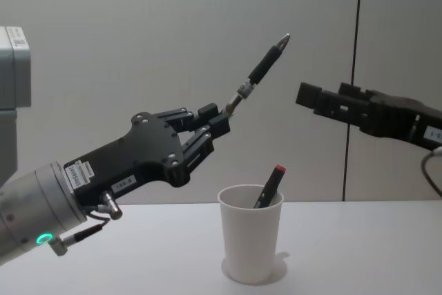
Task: Place the pen into the pen holder.
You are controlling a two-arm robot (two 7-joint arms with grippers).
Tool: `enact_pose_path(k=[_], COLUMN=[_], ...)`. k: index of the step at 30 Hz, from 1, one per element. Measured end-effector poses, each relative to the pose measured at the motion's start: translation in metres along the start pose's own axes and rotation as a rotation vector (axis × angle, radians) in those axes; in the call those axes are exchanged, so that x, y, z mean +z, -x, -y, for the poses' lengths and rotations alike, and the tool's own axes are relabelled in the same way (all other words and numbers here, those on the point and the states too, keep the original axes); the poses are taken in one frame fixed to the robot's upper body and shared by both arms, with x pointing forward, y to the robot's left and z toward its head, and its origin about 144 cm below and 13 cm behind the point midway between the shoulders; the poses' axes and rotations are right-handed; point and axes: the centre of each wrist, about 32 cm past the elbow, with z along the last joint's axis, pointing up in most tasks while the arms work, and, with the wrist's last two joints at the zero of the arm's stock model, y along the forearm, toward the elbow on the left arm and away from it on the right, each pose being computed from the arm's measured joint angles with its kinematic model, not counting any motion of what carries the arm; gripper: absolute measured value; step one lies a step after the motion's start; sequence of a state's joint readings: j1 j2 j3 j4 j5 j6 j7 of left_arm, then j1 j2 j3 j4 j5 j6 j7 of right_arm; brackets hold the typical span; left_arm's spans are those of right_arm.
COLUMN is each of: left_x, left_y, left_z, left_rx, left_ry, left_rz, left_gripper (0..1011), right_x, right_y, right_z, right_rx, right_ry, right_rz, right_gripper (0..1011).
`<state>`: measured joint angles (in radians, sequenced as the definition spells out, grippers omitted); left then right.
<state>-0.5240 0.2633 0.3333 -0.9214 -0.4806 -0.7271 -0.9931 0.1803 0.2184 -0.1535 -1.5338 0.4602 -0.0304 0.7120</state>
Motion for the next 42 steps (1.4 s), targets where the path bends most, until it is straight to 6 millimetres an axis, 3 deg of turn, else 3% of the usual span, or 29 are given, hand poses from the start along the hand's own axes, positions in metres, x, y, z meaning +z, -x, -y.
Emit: enact_pose_path(k=[24,42], left_x=[0.000,0.000], left_y=[0.000,0.000], left_z=[0.000,0.000], left_rx=[-0.002,-0.002], left_ry=[0.001,0.001], left_rz=[0.001,0.001], left_gripper=[176,176], right_x=[-0.007,-0.008], right_y=[-0.038,-0.041], right_z=[-0.020,-0.041], right_rx=[0.258,0.282], right_ry=[-0.055,-0.068], right_rz=[-0.093,-0.102], right_gripper=[1002,1001])
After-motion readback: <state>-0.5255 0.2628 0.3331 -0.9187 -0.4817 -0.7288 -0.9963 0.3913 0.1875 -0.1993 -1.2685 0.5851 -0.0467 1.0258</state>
